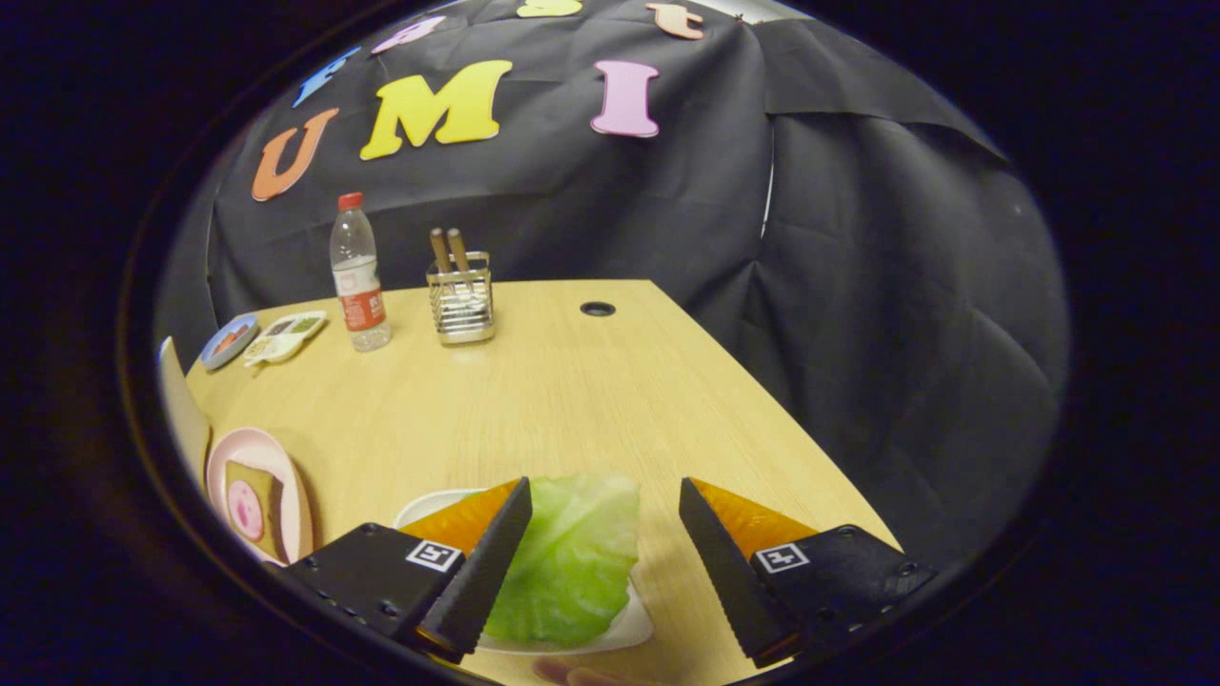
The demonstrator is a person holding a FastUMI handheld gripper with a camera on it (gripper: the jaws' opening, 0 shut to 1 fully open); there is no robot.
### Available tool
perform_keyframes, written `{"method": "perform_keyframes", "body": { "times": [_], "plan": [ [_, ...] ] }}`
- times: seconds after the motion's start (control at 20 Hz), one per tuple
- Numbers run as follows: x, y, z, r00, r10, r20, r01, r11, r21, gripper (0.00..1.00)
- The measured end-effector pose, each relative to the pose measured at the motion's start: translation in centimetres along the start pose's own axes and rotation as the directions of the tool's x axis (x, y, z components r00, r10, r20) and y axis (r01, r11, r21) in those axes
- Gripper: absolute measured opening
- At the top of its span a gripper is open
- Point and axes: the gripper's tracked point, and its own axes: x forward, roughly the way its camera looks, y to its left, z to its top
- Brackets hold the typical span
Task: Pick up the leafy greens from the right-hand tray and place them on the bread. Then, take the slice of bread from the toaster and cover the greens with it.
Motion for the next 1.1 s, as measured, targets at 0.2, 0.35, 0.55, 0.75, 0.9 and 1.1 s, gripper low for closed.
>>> {"method": "perform_keyframes", "body": {
  "times": [0.2,0.35,0.55,0.75,0.9,1.1],
  "plan": [
    [1.2,0.5,-2.2,0.996,0.030,-0.085,-0.031,0.999,-0.008,0.94],
    [1.4,0.8,-2.2,0.996,0.038,-0.086,-0.041,0.999,-0.033,0.87],
    [1.5,1.4,-2.1,0.996,0.028,-0.087,-0.033,0.998,-0.056,0.67],
    [1.5,0.7,-1.9,0.997,-0.036,-0.070,0.030,0.996,-0.079,0.28],
    [0.8,0.4,-1.8,0.997,-0.038,-0.066,0.035,0.998,-0.044,0.13],
    [-1.1,0.3,-0.9,0.999,-0.014,-0.030,0.014,1.000,-0.018,0.01]
  ]
}}
